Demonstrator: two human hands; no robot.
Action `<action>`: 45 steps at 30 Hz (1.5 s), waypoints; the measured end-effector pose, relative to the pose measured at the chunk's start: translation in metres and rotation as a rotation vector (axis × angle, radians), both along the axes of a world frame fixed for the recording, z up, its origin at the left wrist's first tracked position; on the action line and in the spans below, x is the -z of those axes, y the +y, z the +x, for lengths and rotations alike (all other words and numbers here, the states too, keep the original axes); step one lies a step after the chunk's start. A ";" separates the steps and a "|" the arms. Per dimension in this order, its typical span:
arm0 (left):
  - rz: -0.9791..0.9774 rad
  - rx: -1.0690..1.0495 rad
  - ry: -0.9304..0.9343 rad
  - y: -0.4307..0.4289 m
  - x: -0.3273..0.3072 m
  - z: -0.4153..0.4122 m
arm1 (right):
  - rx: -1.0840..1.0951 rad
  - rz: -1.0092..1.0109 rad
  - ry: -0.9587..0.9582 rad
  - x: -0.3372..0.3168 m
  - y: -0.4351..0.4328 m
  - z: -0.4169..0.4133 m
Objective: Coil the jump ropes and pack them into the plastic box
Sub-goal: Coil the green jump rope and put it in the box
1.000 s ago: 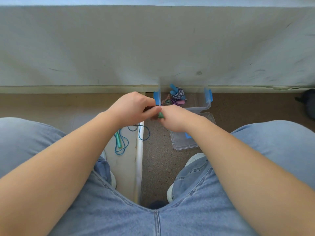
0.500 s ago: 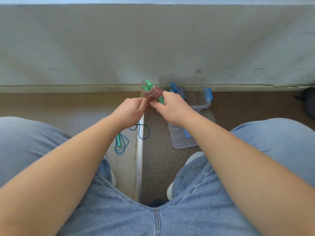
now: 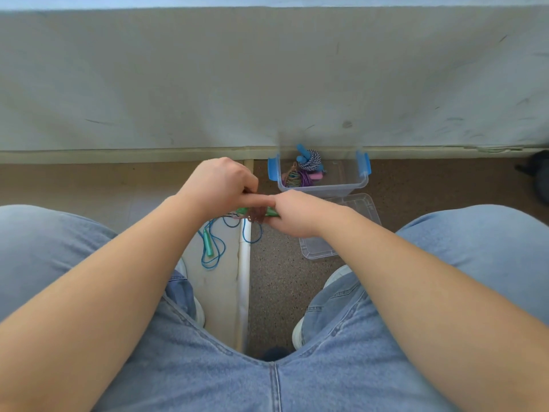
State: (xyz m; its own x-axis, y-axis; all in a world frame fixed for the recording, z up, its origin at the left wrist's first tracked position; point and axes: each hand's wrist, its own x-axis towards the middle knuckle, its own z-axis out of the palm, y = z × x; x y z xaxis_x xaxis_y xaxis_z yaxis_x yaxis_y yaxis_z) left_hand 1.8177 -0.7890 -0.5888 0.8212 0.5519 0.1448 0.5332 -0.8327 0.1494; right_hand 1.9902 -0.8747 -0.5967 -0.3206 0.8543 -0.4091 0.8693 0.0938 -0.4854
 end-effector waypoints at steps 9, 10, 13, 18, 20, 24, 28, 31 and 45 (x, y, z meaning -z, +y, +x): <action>-0.546 -0.628 -0.177 -0.005 -0.008 0.008 | 0.117 0.122 0.144 -0.003 0.001 -0.001; -0.663 -0.661 -0.146 -0.005 -0.009 0.008 | 0.120 0.136 0.138 -0.002 0.001 -0.002; -0.907 -0.736 -0.154 -0.005 -0.008 0.010 | 0.117 0.211 0.050 -0.001 0.002 -0.002; -1.276 -0.873 -0.375 -0.003 -0.008 0.010 | 0.145 0.335 -0.101 0.003 0.003 -0.008; -1.279 -0.918 -0.440 -0.004 -0.005 0.010 | 0.183 0.288 -0.111 0.003 0.004 -0.010; -1.176 -0.981 -0.536 -0.011 0.003 0.016 | 0.222 0.166 0.017 -0.002 0.002 -0.011; -1.174 -0.967 -0.618 -0.018 0.003 0.022 | 0.382 0.256 0.301 -0.004 0.002 -0.013; -1.250 -0.979 -0.681 -0.019 -0.002 0.026 | 0.494 0.291 0.340 -0.003 0.005 -0.009; -1.280 -0.809 -0.831 -0.020 -0.006 0.026 | 0.699 0.431 0.378 0.006 0.010 -0.001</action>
State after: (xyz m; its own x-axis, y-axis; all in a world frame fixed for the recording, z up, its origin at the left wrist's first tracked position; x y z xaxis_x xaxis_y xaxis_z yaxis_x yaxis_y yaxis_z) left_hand 1.8441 -0.8088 -0.5826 0.2386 0.8485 -0.4723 0.1665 0.4434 0.8807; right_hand 1.9890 -0.8648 -0.6023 0.2808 0.9596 0.0184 0.5856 -0.1562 -0.7954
